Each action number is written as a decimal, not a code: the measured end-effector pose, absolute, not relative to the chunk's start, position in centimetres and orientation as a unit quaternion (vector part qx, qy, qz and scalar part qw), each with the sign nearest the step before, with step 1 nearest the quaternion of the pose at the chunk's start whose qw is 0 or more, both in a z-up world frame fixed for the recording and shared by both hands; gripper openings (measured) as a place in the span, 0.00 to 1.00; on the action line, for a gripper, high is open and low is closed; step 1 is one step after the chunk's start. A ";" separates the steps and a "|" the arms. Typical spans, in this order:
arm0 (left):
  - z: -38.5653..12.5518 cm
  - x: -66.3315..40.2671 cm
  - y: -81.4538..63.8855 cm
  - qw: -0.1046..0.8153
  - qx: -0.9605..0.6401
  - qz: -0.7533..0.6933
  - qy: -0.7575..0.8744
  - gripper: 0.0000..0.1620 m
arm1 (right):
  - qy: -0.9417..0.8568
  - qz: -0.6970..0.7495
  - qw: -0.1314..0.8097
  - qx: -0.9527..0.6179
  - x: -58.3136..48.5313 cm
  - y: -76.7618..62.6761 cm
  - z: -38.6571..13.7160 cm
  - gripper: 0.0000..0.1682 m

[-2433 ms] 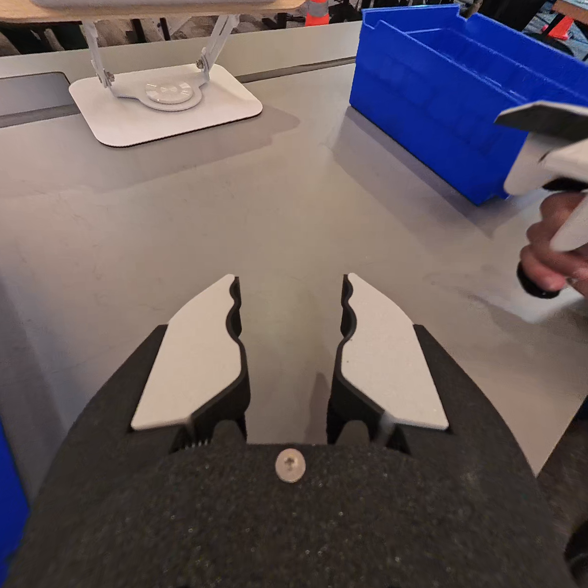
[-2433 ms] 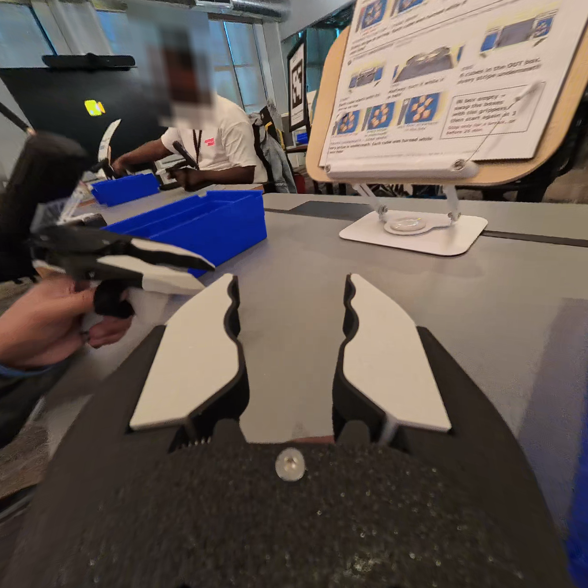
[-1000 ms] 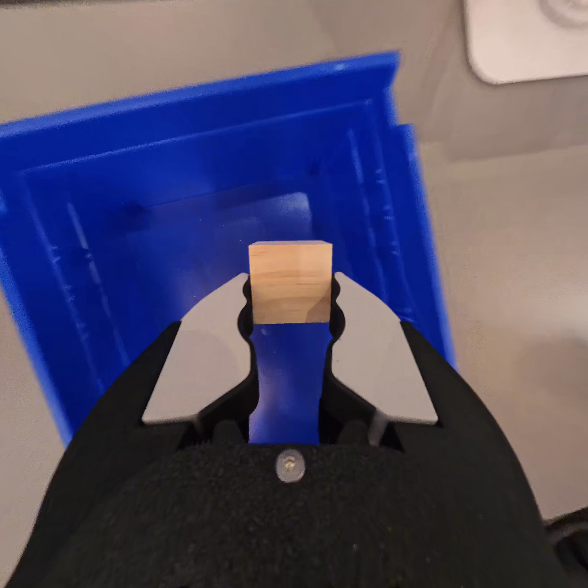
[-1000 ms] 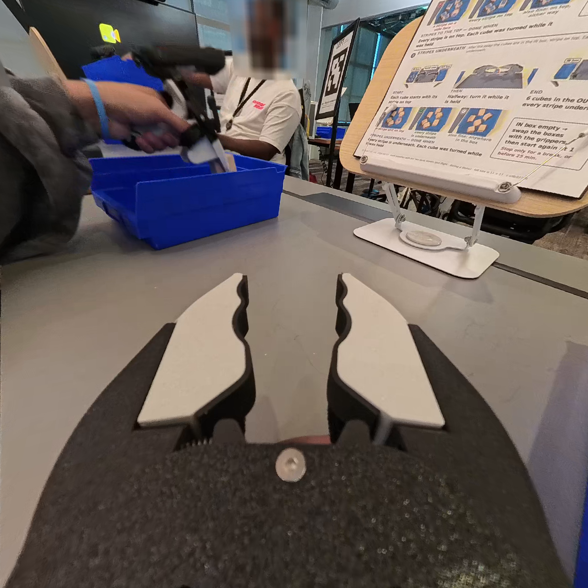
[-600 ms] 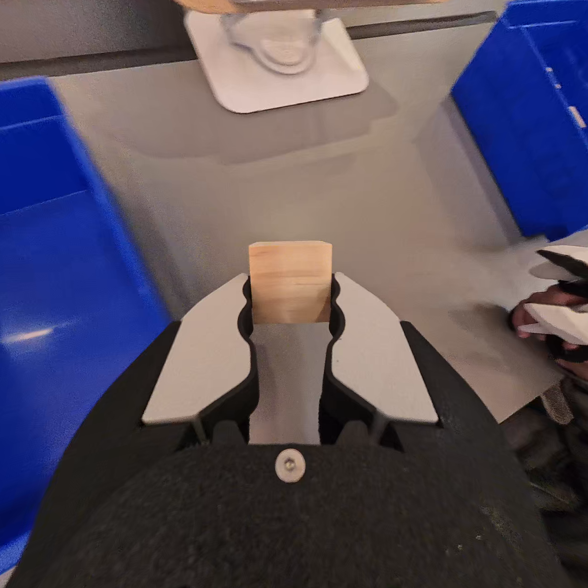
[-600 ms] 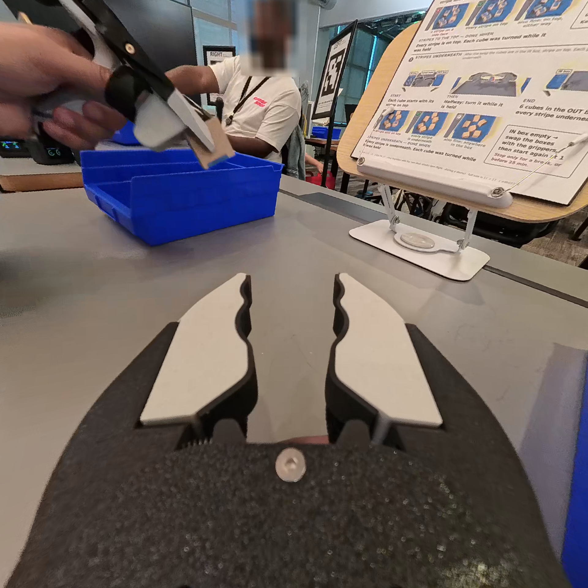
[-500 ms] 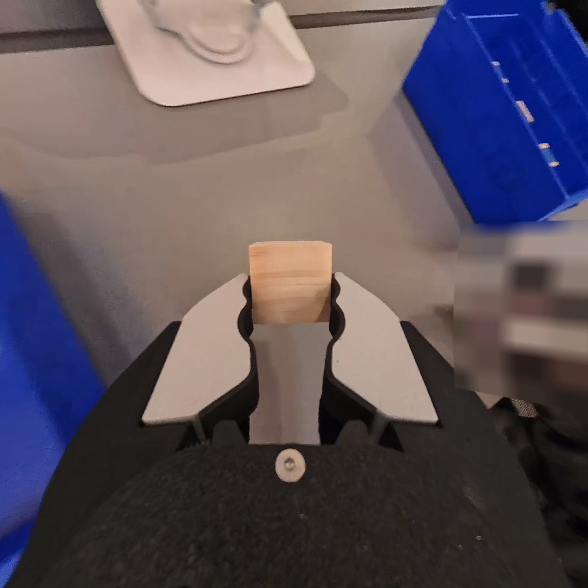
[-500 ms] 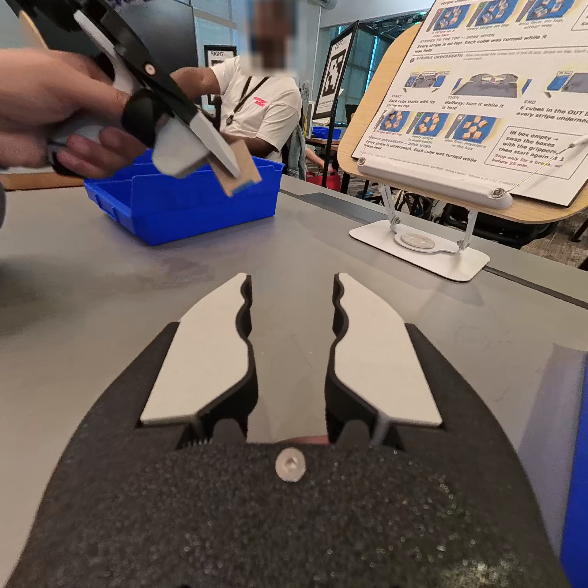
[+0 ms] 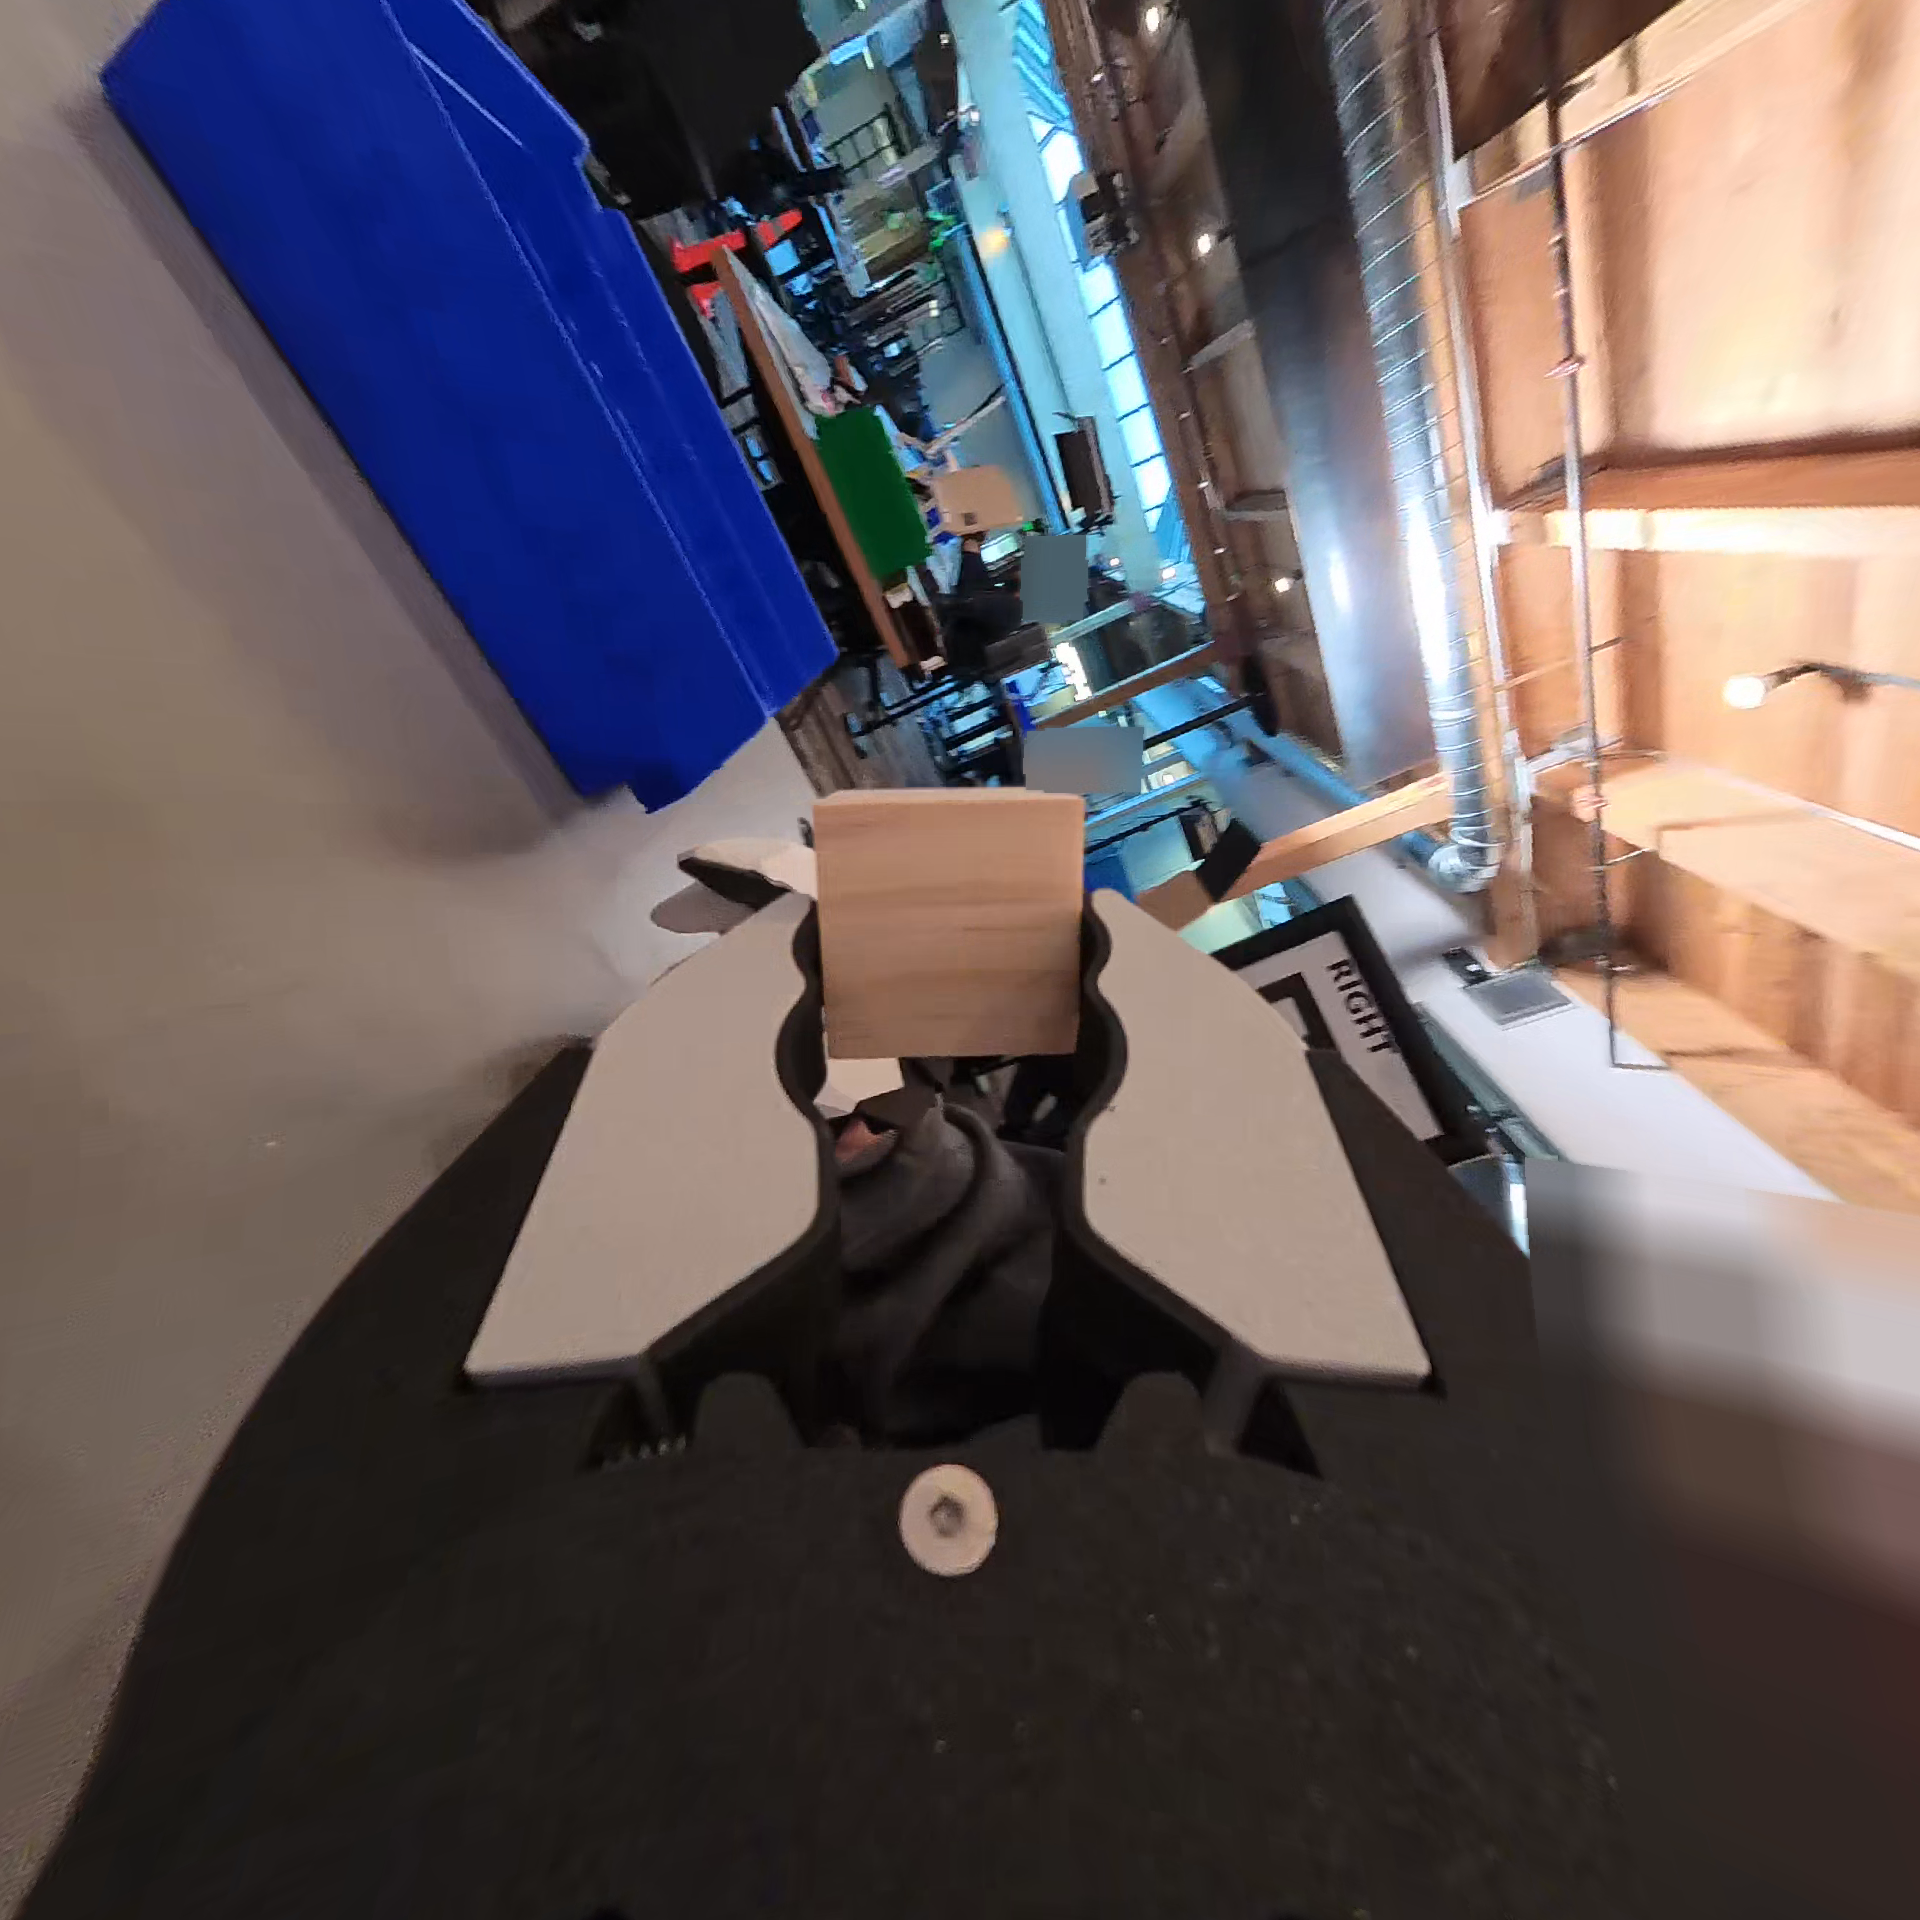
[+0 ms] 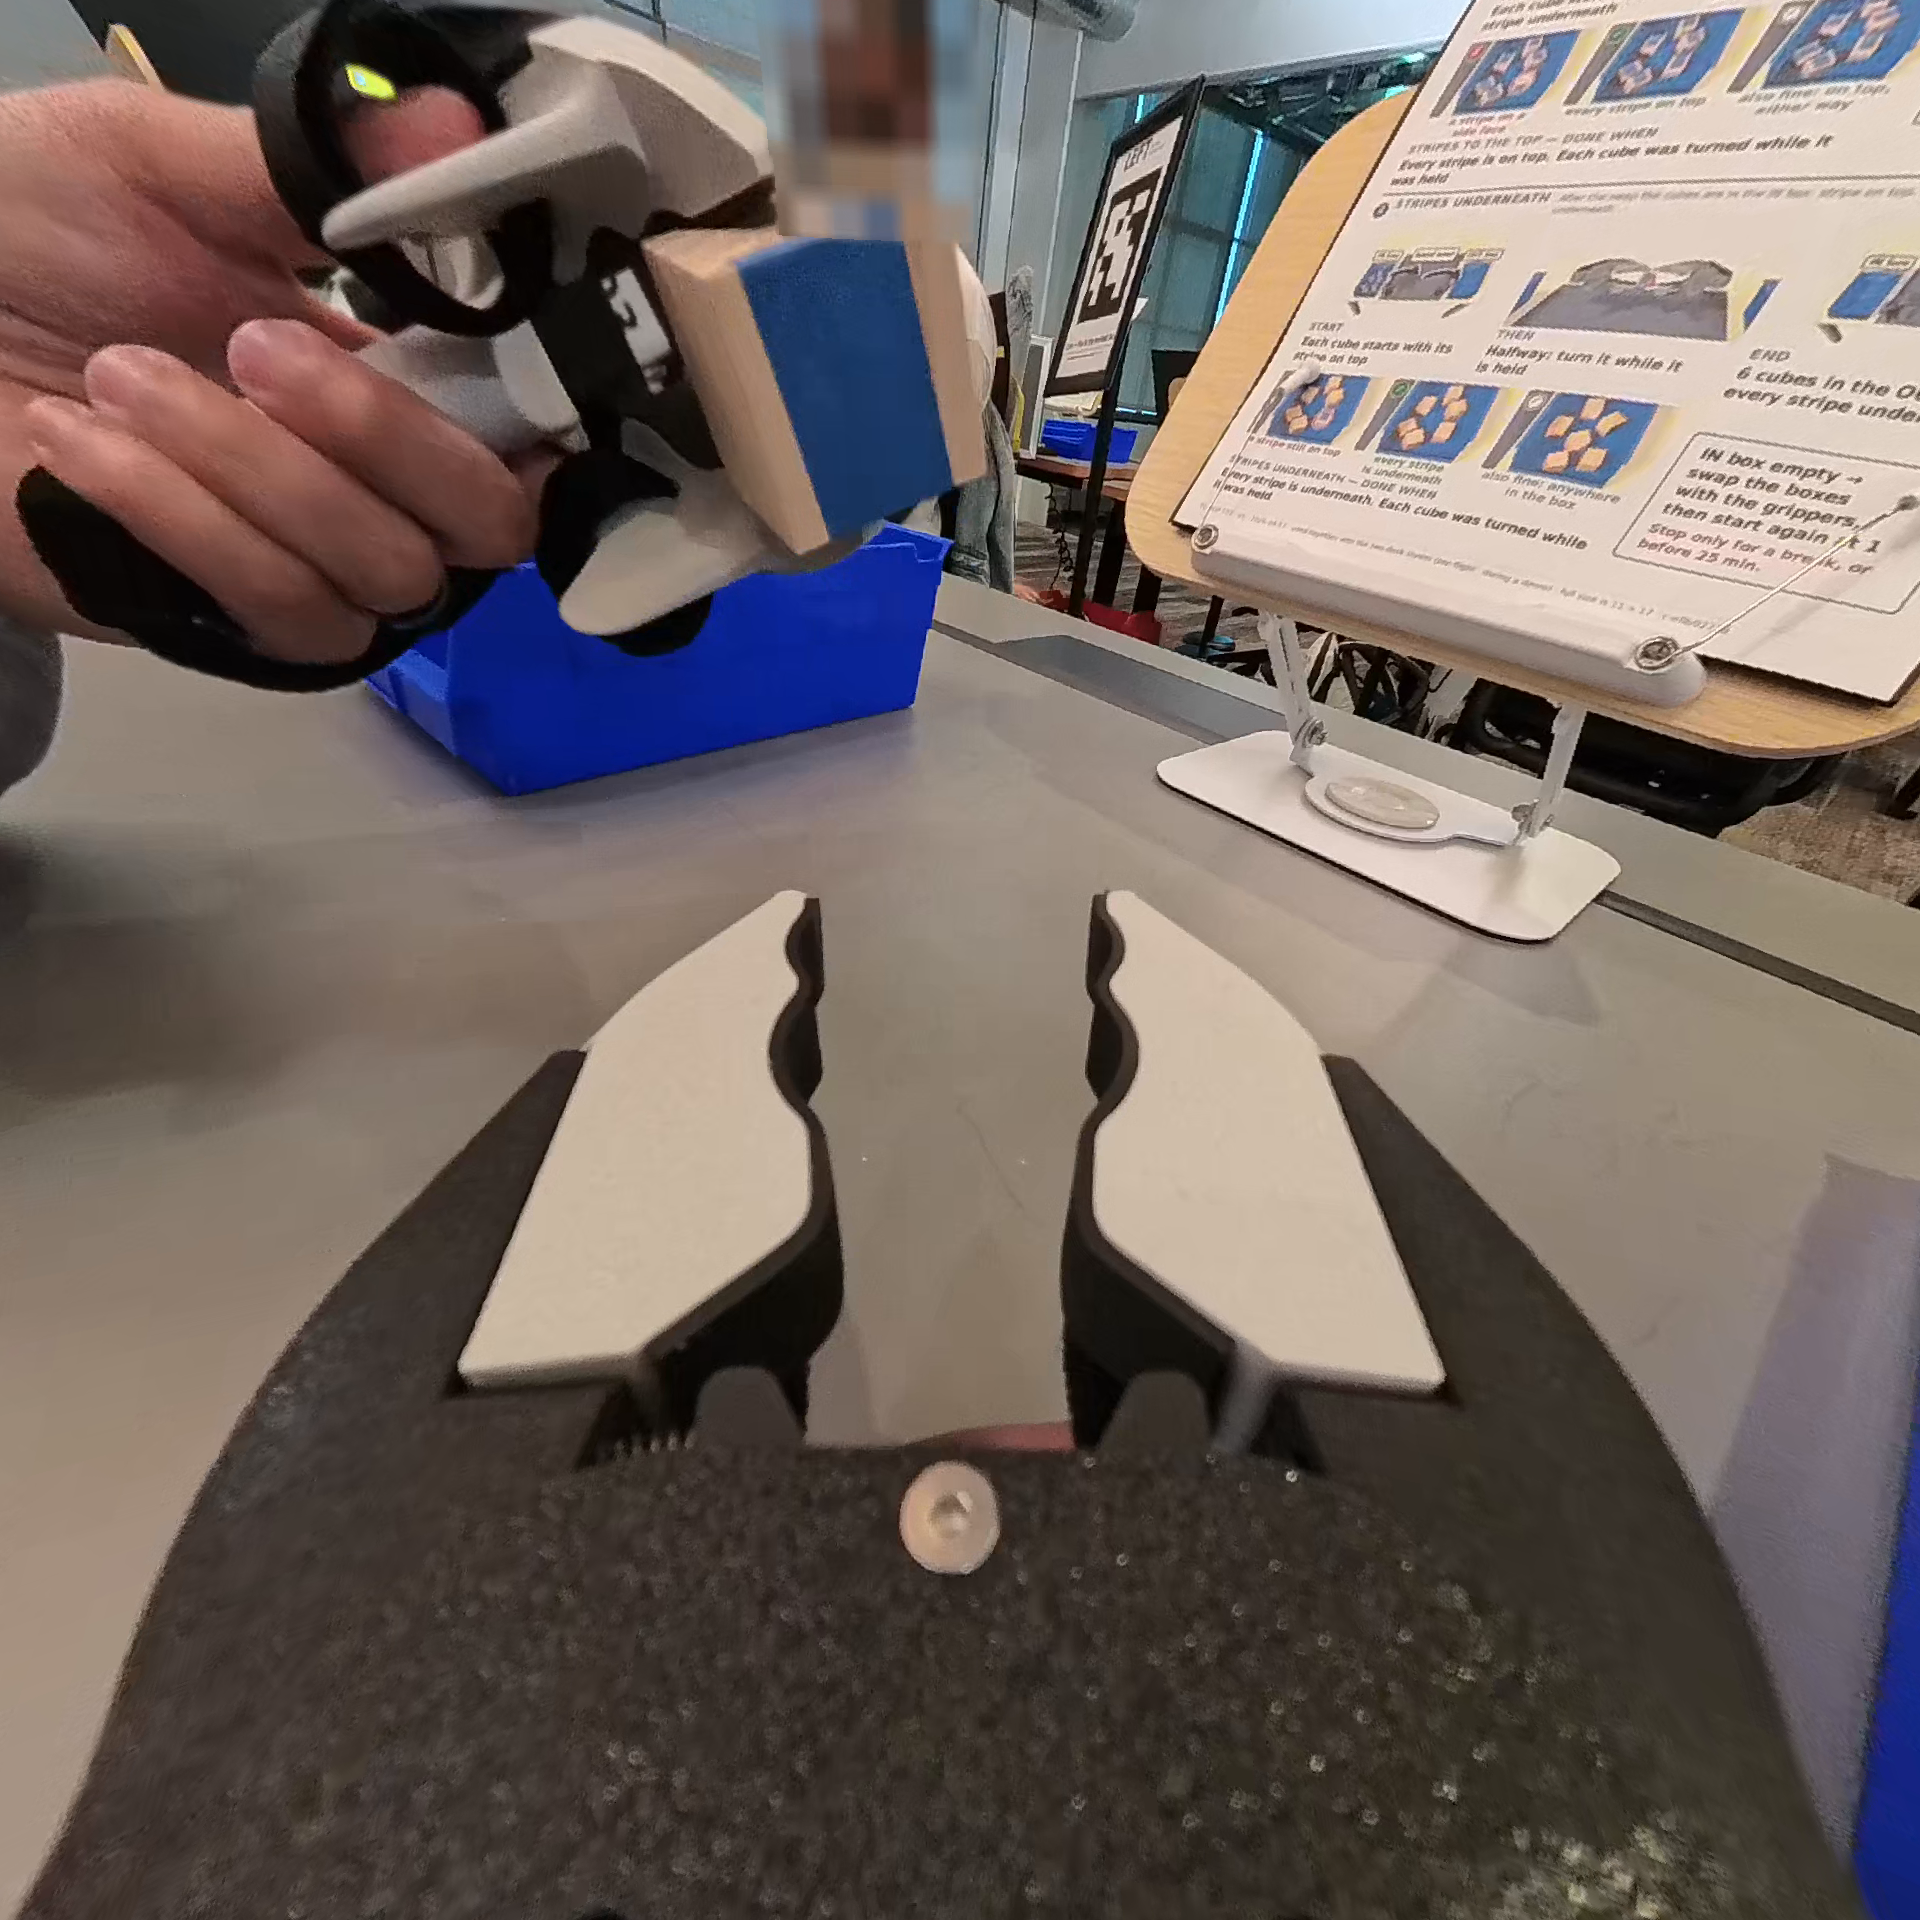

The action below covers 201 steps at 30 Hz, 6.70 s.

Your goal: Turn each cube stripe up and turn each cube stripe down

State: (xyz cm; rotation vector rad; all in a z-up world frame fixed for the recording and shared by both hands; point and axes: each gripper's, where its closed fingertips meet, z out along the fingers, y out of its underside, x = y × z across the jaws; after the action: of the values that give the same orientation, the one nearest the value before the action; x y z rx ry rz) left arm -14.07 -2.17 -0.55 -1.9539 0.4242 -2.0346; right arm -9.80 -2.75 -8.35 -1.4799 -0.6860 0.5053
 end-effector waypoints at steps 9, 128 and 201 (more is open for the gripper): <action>-0.7 -13.7 -2.6 0.111 -0.659 -0.732 0.130 0.27 | -0.303 0.238 0.658 -0.647 -9.8 -3.0 -8.1 0.29; -8.7 -26.3 2.2 0.518 -0.800 -0.256 0.159 0.50 | -0.236 0.131 0.724 -0.635 -9.8 0.8 -5.1 0.30; -10.2 -31.1 -3.2 0.515 -0.855 0.004 0.063 0.02 | -0.120 0.116 0.536 -0.828 -12.9 -0.5 -10.7 0.03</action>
State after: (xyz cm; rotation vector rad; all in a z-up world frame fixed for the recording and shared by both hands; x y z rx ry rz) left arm -31.14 -3.24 -10.25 -2.0544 0.1509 0.0105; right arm -12.87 -0.51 -10.75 -1.9712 -0.2858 0.2755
